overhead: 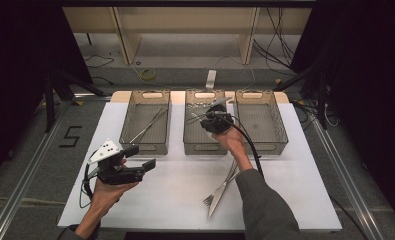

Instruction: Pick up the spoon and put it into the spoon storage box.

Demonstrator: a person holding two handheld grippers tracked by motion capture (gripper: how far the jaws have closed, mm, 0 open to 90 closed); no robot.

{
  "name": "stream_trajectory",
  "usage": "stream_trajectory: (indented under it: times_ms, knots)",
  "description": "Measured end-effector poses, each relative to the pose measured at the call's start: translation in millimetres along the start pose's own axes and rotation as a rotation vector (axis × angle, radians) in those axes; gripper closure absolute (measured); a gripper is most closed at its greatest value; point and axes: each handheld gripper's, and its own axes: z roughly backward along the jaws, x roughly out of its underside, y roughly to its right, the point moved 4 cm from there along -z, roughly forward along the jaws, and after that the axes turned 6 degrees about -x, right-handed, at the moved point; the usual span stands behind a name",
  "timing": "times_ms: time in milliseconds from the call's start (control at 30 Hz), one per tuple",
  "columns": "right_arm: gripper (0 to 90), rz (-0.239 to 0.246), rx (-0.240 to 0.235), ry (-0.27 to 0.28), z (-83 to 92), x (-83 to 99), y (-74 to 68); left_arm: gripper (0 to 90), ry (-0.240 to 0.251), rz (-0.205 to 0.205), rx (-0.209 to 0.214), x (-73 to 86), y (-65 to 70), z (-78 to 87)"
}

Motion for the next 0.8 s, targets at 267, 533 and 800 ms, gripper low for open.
stream_trajectory:
  times_ms: [267,533,800]
  knots:
    - [84.8,0.003,-0.003,-0.017,-6.4,0.6,-2.3,15.5,-0.001,0.002,-0.001,0.0,-0.3,0.0]
    - [75.7,-0.003,-0.019,0.022,3.0,-3.7,-1.8,15.5,-0.003,-0.001,-0.001,0.1,-0.2,-0.1]
    - [60.9,0.0,-0.049,0.043,17.8,-4.0,-3.8,15.5,-0.003,0.0,0.0,0.1,-0.2,0.1]
